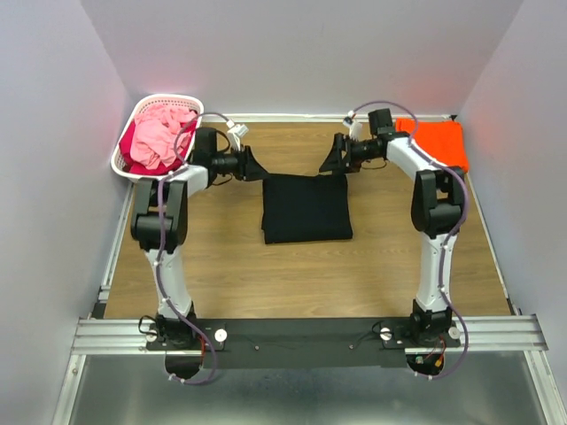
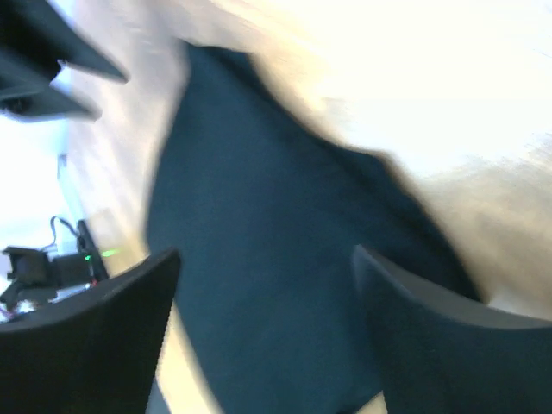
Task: Fold and stack the t-shirts
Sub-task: Fold the tshirt
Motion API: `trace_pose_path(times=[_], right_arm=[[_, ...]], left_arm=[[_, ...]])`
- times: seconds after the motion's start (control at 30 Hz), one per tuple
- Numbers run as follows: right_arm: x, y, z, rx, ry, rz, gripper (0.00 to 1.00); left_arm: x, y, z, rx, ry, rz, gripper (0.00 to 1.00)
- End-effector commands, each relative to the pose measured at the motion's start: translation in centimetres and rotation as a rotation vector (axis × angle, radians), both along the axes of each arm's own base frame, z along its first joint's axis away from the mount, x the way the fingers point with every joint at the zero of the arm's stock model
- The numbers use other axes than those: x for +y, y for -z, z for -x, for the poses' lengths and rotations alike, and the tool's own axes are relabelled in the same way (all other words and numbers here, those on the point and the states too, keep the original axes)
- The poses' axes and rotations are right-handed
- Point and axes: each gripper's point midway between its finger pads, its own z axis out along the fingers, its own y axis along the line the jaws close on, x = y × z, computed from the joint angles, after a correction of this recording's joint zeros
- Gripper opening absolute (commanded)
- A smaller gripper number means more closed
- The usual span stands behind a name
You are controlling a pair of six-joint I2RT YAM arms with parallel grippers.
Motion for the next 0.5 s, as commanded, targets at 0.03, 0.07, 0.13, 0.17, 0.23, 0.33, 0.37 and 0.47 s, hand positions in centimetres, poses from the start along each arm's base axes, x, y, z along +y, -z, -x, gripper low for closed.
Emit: trace_pose_path(times=[0.03, 0.07, 0.13, 0.17, 0.23, 0.33, 0.37, 0.47], right_arm=[[0.7, -9.4, 3.7, -0.079, -0.040, -0.134, 1.00], [0.8, -9.1, 6.0, -0.022, -0.058, -0.160, 1.00], [1.7, -9.1, 8.9, 0.034, -0.096, -0.187, 1.00], [2.1, -7.5, 11.4, 0.120, -0.125, -0.212, 1.00], [3.5, -6.4, 14.5, 0.184, -0.182, -0.219, 1.00], [4.6, -3.7, 18.3, 0.274, -0.246, -0.210, 1.00], [4.6, -2.9, 18.9, 0.298, -0.253, -0.205, 1.00], [4.3, 1.0, 20.0, 0.360, -0.260, -0.166, 0.99]], left_arm=[[-2.6, -9.0, 8.3, -0.178, 0.188, 0.056, 0.56], [-4.0, -7.8, 11.1, -0.144, 0.237, 0.059, 0.60], [-5.3, -8.7, 13.7, -0.170, 0.279, 0.081, 0.63], [-6.6, -8.4, 15.5, -0.149, 0.317, 0.095, 0.64], [-7.3, -6.5, 18.2, -0.075, 0.340, 0.110, 0.67], [-8.4, -4.4, 20.1, -0.008, 0.362, 0.132, 0.70], [-8.5, -3.8, 20.0, -0.011, 0.367, 0.128, 0.70], [-8.5, -0.6, 18.7, 0.059, 0.343, 0.104, 0.70]])
